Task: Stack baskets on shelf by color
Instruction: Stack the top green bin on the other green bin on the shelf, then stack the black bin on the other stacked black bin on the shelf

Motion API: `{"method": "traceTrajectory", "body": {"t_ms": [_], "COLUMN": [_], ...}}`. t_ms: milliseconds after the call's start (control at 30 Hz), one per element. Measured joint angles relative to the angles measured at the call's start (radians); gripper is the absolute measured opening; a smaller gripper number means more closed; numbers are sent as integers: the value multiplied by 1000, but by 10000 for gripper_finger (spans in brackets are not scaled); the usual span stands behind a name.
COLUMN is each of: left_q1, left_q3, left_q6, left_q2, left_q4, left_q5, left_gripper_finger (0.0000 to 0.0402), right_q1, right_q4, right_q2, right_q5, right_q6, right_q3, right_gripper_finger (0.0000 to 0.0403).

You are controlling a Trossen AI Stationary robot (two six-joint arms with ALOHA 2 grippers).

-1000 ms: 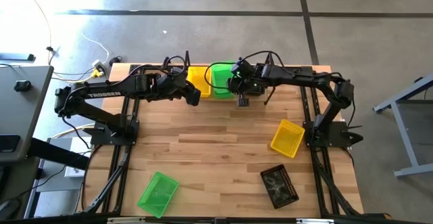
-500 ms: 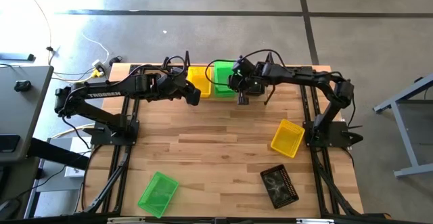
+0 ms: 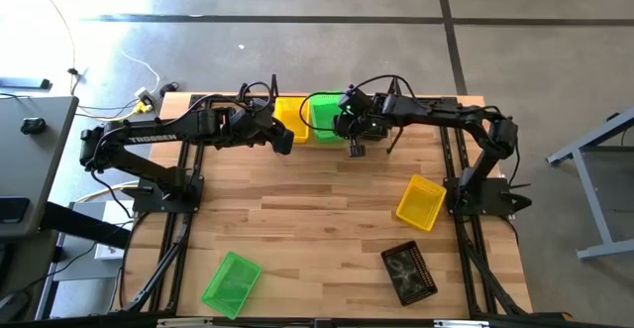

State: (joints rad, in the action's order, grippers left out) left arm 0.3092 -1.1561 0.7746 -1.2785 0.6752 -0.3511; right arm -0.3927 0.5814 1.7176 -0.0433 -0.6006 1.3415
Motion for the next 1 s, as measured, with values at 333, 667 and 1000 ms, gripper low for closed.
{"method": "traceTrajectory", "body": {"t_ms": [333,667,1000], "left_q1": [0,0,0], "left_q3": [0,0,0], "left_q6": [0,0,-8], "left_q2": [0,0,0], "left_q4": [0,0,0], "left_q5": [0,8,8], "left_gripper_finger": [120,120,120], "right_q1": [-2,-16,-4], "right_q4": [-4,-48,-34], "right_q2": [0,0,-29], "right_q5": [1,66,48], "right_q6": [43,47,124], "right_q3": [0,0,0], "right_gripper_finger": [1,75,90]}}
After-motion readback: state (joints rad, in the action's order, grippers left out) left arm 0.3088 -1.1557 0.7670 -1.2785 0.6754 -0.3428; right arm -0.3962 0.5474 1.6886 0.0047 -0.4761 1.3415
